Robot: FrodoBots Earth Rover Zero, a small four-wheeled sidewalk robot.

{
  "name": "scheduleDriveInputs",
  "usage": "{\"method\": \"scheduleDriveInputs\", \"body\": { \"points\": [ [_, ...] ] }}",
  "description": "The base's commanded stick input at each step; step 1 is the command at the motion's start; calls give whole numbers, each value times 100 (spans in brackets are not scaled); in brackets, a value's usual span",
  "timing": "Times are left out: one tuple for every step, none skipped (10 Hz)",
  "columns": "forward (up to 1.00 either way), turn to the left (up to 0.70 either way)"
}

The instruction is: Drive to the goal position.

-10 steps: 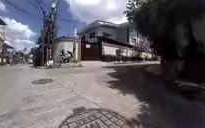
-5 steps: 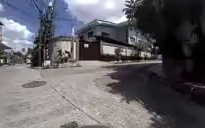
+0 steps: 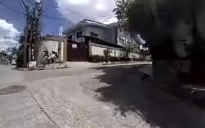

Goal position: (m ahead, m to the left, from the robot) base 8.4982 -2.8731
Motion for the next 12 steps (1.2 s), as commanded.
{"method": "scheduleDriveInputs", "body": {
  "points": [
    [70,0],
    [70,0],
    [70,0],
    [70,0],
    [70,0],
    [70,0],
    [70,0],
    [70,0],
    [70,0],
    [70,0],
    [70,0],
    [70,0]
  ]
}}
